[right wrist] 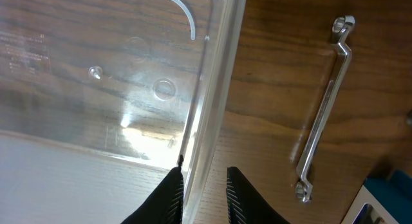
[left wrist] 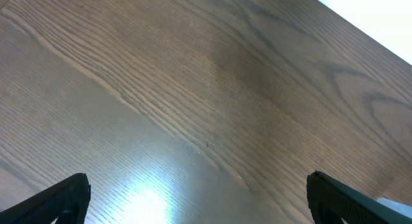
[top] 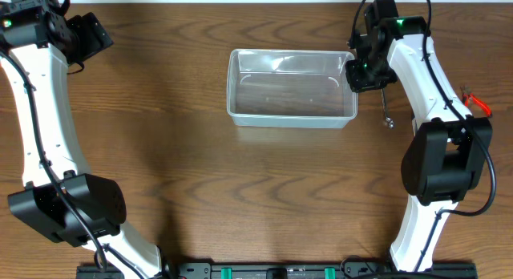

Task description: Pack container

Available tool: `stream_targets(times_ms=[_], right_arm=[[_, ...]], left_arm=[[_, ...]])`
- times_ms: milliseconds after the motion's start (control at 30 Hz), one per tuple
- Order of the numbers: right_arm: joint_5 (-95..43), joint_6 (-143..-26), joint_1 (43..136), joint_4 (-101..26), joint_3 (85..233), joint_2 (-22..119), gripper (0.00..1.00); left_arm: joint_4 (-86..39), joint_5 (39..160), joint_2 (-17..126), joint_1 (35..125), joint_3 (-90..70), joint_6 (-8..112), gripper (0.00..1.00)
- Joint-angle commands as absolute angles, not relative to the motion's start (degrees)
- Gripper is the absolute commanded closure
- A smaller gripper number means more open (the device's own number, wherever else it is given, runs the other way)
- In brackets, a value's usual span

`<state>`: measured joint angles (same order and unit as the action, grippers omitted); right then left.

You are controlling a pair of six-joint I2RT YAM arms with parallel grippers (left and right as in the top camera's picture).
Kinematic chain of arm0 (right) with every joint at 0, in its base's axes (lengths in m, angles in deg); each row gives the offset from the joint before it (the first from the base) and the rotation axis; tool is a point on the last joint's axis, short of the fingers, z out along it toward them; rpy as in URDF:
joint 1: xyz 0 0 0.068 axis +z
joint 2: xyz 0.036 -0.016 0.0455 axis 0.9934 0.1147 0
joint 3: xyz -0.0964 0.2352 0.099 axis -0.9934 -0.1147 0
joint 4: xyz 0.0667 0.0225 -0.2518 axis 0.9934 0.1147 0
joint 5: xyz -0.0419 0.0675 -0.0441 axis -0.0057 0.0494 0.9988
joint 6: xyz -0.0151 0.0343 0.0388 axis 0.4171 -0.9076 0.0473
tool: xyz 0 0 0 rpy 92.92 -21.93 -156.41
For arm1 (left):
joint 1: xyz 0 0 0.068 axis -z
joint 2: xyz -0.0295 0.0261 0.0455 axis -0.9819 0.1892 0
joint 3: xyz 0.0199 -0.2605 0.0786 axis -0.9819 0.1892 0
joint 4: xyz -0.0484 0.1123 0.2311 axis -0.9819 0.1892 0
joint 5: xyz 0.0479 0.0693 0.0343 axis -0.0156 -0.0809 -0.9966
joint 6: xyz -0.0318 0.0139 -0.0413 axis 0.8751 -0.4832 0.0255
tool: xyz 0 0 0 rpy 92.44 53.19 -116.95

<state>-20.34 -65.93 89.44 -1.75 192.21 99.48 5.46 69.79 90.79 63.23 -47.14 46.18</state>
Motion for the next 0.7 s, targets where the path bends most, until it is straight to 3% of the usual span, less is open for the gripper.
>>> stream_targets(times_ms=[0,100,167,200,267,667], right_arm=[[-19.3,-64.9,89.9,-1.8,191.9,100.0,0.77],[-18.9,-65.0,89.9,-1.9,191.9,100.0,0.76],[-18.9,-65.0,89.9,-1.9,191.9,100.0,0.58],[-19.0,-65.0,89.9,-1.9,191.9,100.0,0.36],[-18.9,-65.0,89.9,-1.9,191.9,100.0,0.22],[-23.5,-69.3,89.5,-1.3,195.9,99.8,0.20]], left_arm=[[5.6,68.9,91.0,63.3,-47.4,46.1,0.02],[5.6,68.9,91.0,63.3,-47.4,46.1,0.02],[5.6,68.9,91.0,63.3,-47.4,46.1,0.02],[5.6,68.9,91.0,63.3,-47.4,46.1,0.02],[5.6,68.9,91.0,63.3,-47.4,46.1,0.02],[5.6,68.9,91.0,63.3,-47.4,46.1,0.02]])
